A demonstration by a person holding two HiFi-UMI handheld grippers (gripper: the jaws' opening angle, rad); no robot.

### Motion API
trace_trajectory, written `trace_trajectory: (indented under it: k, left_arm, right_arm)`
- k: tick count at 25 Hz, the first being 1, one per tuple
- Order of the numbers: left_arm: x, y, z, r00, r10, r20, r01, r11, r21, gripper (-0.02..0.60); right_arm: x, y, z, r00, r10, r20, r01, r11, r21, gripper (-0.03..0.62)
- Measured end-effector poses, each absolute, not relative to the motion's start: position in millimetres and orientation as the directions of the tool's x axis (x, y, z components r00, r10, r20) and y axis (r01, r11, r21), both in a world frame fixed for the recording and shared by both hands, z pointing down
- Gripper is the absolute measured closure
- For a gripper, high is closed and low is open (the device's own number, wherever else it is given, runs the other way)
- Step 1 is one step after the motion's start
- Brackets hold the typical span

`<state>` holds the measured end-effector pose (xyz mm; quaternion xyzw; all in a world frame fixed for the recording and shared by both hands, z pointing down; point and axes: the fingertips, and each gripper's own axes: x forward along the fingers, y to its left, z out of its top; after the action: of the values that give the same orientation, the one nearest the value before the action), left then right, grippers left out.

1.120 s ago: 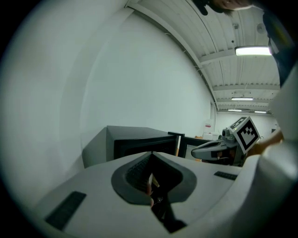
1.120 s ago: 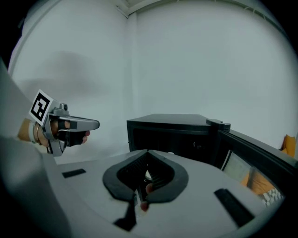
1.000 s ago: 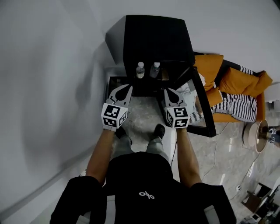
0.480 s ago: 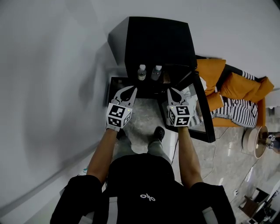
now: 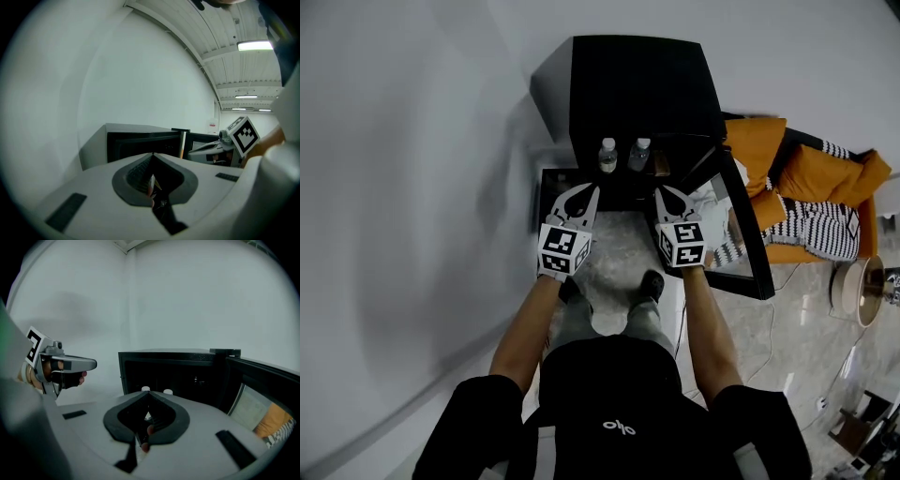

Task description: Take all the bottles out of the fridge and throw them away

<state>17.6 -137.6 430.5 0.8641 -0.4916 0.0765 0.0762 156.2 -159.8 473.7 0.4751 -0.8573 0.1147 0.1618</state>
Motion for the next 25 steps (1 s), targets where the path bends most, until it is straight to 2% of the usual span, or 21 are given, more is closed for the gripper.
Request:
trace_trajectory:
  k: [13,23,25]
  left_arm:
    - [19.9,-149.4,473.7,0.558,-0.795,0.238,-0.826,-0.561,0.063,0.583]
    - [15.5,-164.0,518.2,0.566,-0.780,0.267,-0.818,-0.571,0.067,0.583]
    - [11.7,-165.8,528.0,0.568,-0.775,0.277,-0.816,-0.573,0.069,0.583]
  right_arm:
    - [143.5,-166.3,521.9,-0.434,-0.818,0.377,-0.895,0.439,-0.080,0.589]
    - [146.9,-196.9,572.5,-0.356,-0.870,0.340,-0.934,0.319,-0.162,0.588]
    - [145.2,-201.8,583.5,-0.350,-0.874,0.336,-0.935,0.308,-0.175,0.566]
